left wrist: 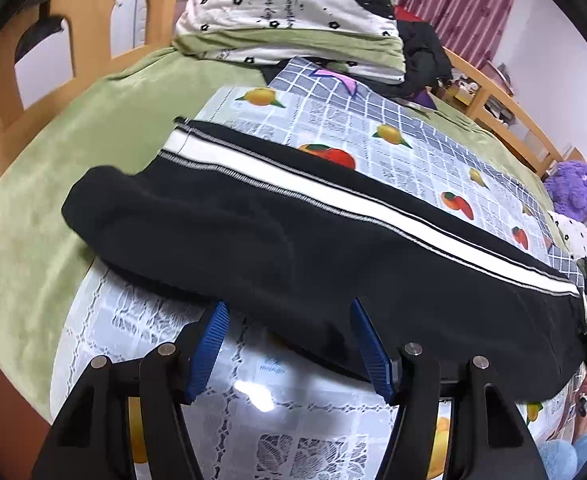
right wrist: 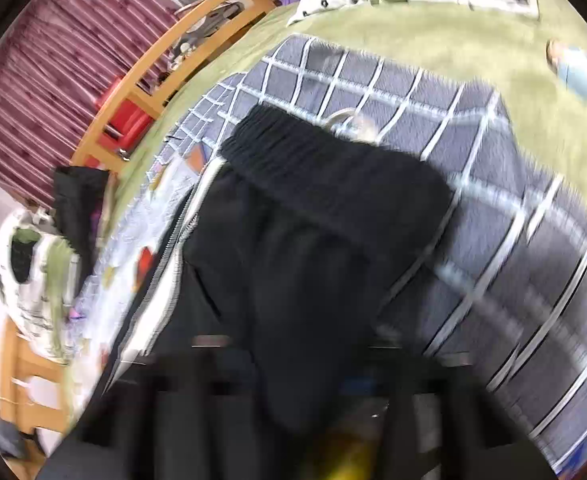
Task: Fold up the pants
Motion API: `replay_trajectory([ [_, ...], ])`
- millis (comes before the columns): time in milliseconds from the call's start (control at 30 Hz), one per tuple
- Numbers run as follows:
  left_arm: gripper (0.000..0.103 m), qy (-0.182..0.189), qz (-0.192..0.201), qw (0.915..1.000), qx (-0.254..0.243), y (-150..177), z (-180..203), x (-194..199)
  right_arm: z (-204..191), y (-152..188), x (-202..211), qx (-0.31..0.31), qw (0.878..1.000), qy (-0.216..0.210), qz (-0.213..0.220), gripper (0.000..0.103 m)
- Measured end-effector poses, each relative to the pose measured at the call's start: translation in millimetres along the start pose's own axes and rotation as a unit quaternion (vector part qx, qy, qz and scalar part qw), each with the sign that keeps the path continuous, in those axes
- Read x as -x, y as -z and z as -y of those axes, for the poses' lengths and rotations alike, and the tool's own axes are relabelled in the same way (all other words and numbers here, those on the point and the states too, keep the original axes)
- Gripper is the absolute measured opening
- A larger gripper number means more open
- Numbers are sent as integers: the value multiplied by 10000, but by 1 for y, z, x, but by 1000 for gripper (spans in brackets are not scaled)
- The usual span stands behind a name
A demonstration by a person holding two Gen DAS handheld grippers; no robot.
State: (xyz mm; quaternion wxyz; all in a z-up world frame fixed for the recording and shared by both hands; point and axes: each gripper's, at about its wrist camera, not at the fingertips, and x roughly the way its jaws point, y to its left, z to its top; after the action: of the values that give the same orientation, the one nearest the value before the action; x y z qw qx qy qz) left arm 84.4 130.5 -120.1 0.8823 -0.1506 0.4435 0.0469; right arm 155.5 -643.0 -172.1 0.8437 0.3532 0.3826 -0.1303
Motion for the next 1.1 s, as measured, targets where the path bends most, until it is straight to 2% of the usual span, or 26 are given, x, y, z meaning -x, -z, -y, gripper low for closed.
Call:
replay_trajectory([
  [67,61,39,61,9999,-99,-3,5,4,-14,-8,29,619,9961,-382,493,15],
  [100,61,80,139,9998,-146,-3,8,8,-17,-10,41,752,9936,-422,727,15],
  [133,61,162,281,9992,-220,-3,11,15,-15,-11,44,713,9938,-340,782,15],
  [200,61,273,394,9984,-308,-5,16,21,-5,-19,33,501,9975,91,493,21],
  [267,61,389,437,9975,-406,-9,22,25,8,-22,14,402,9981,457,-121,21],
  [300,61,406,447,9972,-437,-12,23,26,12,-20,12,444,9969,596,-242,22],
  [333,62,371,461,9971,-471,-15,24,27,15,-14,18,559,9954,747,-200,26],
  [367,62,201,464,9974,-507,-20,24,25,15,-9,28,702,9930,949,-53,35],
  [400,62,116,461,9975,-516,-23,23,24,9,-5,38,867,9894,1163,106,39],
  [467,62,71,493,9977,-460,-35,14,16,-8,1,58,1200,9827,1369,337,39],
  [567,62,59,441,9984,-358,-58,2,-4,-43,6,74,1537,9777,1363,426,39],
  [667,62,-167,477,9984,-254,-82,-10,-27,-81,18,85,1936,9712,1288,521,39],
  [800,62,-92,460,9989,62,-111,-31,-61,-120,44,92,2279,9638,1249,596,41],
  [900,62,-222,286,9992,157,-131,-49,-93,-132,63,86,2309,9639,1225,512,41],
  [1000,61,-369,210,9988,247,-136,-63,-111,-145,73,71,2206,9671,1211,374,41],
  [1100,57,-27,28,9985,538,-139,-80,-128,-151,78,52,2104,9704,1167,203,41],
])
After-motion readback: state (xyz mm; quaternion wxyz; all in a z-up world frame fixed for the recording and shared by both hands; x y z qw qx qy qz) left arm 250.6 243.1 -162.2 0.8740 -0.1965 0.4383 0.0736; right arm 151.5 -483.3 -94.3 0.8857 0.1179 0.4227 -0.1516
